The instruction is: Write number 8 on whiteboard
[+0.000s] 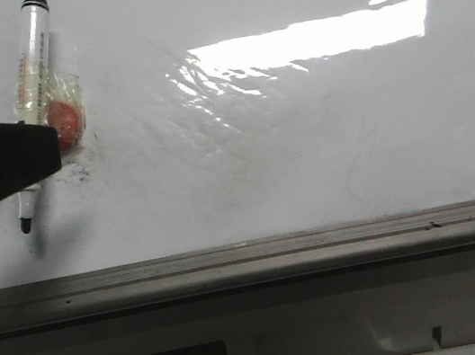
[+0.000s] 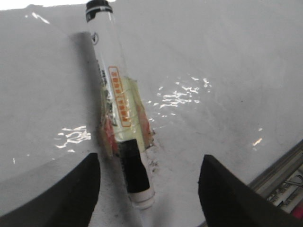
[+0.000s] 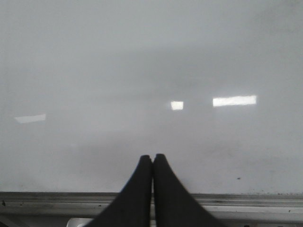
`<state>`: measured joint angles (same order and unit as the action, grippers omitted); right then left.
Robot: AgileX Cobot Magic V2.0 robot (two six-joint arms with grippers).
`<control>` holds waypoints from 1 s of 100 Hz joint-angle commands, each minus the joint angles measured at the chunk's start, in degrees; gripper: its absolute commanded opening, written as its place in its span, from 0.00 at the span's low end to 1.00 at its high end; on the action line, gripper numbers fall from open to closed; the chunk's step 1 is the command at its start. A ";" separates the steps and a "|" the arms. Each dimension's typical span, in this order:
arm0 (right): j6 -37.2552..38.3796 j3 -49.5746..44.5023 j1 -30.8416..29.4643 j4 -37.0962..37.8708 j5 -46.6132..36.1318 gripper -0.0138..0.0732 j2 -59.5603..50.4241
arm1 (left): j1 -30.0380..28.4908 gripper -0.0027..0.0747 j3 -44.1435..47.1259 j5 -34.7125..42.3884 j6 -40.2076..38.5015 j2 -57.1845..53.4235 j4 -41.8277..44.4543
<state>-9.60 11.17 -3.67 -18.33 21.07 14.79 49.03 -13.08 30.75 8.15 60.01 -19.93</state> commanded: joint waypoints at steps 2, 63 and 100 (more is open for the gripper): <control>-0.32 1.36 0.79 -0.48 -4.88 0.09 1.10 | 0.74 0.58 -1.81 8.58 -0.23 2.43 -2.93; -0.42 1.47 11.83 0.70 -3.58 0.09 1.10 | 0.74 0.01 -1.81 8.52 -0.23 4.83 -7.78; -3.19 4.78 27.55 2.44 0.65 0.09 4.37 | 0.74 0.01 -3.86 3.97 -0.23 4.72 7.68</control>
<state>-10.58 13.14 21.85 -16.25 24.79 16.64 49.49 -14.00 32.72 8.15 65.18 -16.25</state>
